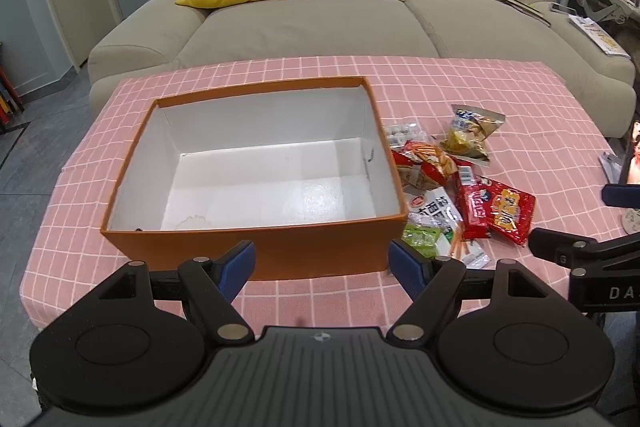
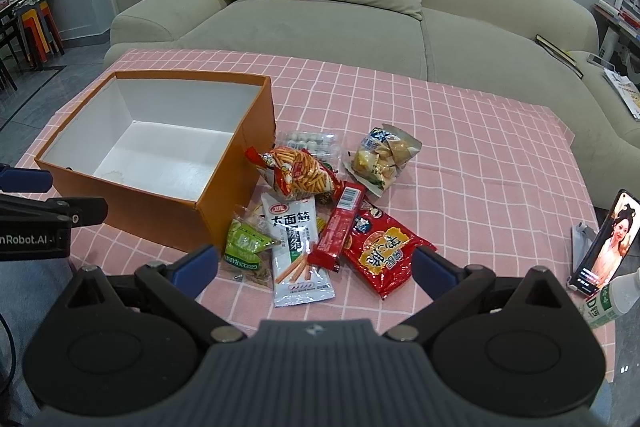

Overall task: Organize snacks
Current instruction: 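Reach both tools to the snack pile beside the orange box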

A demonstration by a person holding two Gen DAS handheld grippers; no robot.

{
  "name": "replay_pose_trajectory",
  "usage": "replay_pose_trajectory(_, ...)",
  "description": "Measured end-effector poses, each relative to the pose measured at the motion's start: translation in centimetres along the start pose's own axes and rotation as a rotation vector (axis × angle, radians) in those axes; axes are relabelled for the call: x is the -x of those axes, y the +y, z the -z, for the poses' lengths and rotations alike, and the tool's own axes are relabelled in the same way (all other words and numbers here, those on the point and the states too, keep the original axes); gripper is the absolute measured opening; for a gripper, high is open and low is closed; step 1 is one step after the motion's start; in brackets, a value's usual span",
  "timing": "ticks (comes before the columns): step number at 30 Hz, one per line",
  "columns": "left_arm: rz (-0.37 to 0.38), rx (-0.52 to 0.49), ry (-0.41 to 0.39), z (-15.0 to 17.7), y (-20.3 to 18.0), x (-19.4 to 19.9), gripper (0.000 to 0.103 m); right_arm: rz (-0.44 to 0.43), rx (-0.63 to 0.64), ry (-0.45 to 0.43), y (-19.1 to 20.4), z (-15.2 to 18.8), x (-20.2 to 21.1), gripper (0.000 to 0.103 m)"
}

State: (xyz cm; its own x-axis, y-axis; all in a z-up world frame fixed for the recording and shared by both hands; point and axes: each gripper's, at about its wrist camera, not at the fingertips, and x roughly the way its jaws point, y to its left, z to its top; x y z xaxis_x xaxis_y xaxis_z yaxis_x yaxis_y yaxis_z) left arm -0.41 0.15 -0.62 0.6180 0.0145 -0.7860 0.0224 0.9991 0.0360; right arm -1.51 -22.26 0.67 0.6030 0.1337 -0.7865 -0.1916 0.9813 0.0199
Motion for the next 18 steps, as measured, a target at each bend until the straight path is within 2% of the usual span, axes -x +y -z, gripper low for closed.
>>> replay_pose_trajectory(3, 0.035, -0.004, -0.005, 0.0, -0.3, 0.0, 0.087, -0.027, -0.007, -0.017, -0.2, 0.3, -0.1, 0.099)
replay_pose_trajectory(8, 0.095, -0.012, 0.022, 0.0, -0.6, -0.5, 0.075, -0.041, 0.006, -0.040, -0.7, 0.9, -0.3, 0.097)
replay_pose_trajectory(10, 0.123, -0.017, 0.034, 0.1, -0.9, -0.9, 0.069, -0.053, 0.008, -0.038, -1.0, 1.1, -0.7, 0.086)
replay_pose_trajectory(13, 0.182, -0.028, 0.052, 0.2, -1.4, -1.7, 0.055, -0.066, -0.002, -0.019, -1.4, 1.6, -1.5, 0.077)
replay_pose_trajectory(18, 0.263, -0.029, 0.093, 0.1, -2.5, -3.8, 0.055, -0.080, -0.008, 0.012, -2.4, 2.3, -3.4, 0.063)
